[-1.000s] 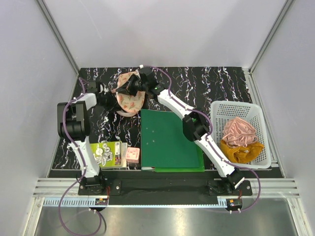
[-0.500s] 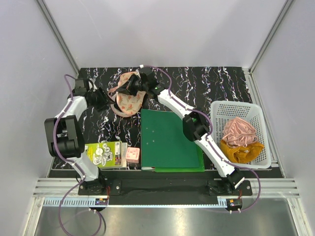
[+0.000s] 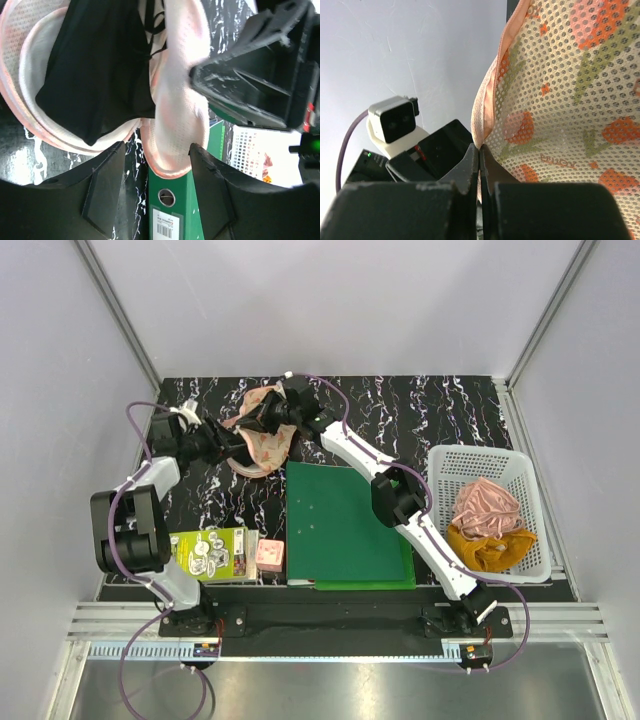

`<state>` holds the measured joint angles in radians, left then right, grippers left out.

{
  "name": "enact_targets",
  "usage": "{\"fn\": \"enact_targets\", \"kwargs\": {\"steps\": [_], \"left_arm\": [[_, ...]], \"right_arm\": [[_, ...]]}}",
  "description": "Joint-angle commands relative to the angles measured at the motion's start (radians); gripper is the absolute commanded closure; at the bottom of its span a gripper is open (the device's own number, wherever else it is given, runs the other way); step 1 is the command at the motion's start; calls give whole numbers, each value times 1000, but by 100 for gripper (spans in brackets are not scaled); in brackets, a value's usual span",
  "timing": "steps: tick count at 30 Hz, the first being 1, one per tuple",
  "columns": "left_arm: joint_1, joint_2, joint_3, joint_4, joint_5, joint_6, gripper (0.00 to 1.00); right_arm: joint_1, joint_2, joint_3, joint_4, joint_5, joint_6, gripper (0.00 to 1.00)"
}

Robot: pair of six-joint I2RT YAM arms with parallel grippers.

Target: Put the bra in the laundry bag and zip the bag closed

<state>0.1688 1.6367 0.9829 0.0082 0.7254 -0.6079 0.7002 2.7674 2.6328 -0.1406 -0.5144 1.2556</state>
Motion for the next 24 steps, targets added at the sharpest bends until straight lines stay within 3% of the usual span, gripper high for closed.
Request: {"fn": "enact_targets", "kwargs": {"steps": [1,4,8,11,14,18,22,24], "left_arm": [[9,-116,-56,127,4,-3,41],[9,-173,-67,101,-61,37,37],[6,-126,-33,67,-44,39,30],[-6,-49,26,-2,-55,65,31],[-6,29,95,-81,-61,108,39],[3,109,187,-166,-61,169,57],[6,181,284,-229,-75,198,91],[8,212,324,-231,-115,200,97]], "right_arm": [[-2,6,21,49,11,25,100],[-2,14,26,50,17,34,100],[-2,23,44,50,16,48,100],[-2,23,46,50,11,53,100],[-2,17,39,50,14,60,100],[-2,20,44,53,20,79,100],[-1,23,55,52,19,87,100],[-11,8,33,50,10,77,92]]}}
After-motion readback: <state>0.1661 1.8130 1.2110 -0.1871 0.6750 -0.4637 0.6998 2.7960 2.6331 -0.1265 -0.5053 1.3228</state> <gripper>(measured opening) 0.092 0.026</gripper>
